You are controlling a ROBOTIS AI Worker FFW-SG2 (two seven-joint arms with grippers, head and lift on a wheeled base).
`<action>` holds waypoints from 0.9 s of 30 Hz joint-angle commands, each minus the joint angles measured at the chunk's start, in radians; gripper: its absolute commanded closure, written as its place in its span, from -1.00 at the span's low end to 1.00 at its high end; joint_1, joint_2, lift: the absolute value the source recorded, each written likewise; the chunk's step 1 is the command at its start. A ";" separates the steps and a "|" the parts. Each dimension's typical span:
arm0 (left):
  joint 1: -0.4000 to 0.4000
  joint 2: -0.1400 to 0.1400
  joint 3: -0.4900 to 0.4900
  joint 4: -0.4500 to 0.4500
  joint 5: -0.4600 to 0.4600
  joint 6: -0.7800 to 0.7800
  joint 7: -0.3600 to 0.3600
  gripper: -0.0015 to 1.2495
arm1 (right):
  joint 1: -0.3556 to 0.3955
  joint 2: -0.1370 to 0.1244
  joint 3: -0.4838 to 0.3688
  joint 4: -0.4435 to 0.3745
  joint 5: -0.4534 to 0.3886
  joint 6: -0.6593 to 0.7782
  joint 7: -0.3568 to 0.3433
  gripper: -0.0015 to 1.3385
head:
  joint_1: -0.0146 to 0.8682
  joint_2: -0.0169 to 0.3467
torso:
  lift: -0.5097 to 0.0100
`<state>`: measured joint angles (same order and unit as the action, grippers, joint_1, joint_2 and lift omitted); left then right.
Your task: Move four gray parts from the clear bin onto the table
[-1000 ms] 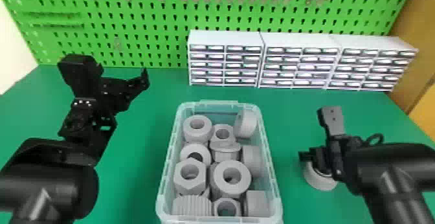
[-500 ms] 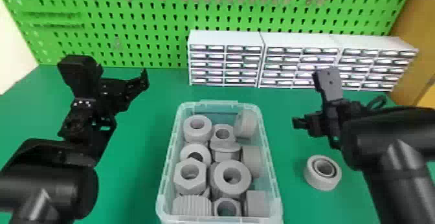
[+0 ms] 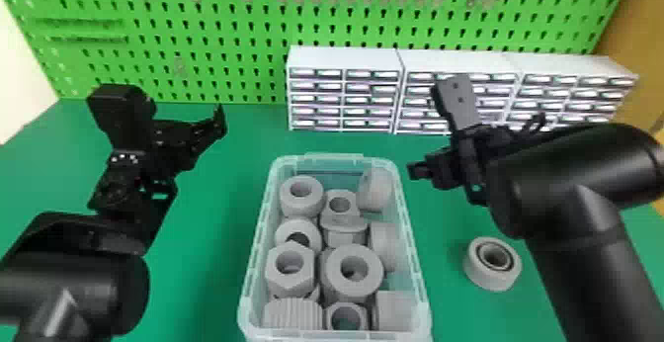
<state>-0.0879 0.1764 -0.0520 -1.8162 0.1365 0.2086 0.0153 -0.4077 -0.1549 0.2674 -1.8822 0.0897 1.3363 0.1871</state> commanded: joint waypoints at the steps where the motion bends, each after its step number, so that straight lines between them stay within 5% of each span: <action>1: -0.001 0.000 0.000 0.000 0.000 0.000 0.000 -0.83 | -0.022 0.005 0.062 -0.009 -0.019 0.037 0.000 -0.16 | 0.59 -0.76 | 0.77; 11: -0.001 0.000 0.001 0.000 -0.002 0.000 0.000 -0.83 | -0.030 0.014 0.139 -0.026 -0.061 0.096 0.000 -0.16 | 0.59 -0.76 | 0.77; 22: -0.004 -0.005 0.026 -0.002 0.008 0.000 0.000 -0.83 | -0.091 -0.012 0.289 -0.015 -0.126 0.124 0.000 -0.17 | 0.59 -0.76 | 0.77; 27: -0.010 -0.028 0.049 0.000 0.029 0.000 -0.002 -0.83 | -0.132 -0.028 0.365 0.008 -0.166 0.138 0.000 -0.17 | 0.59 -0.76 | 0.77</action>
<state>-0.0933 0.1663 -0.0205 -1.8177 0.1486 0.2086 0.0152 -0.5078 -0.1705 0.5738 -1.8918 -0.0447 1.4636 0.1871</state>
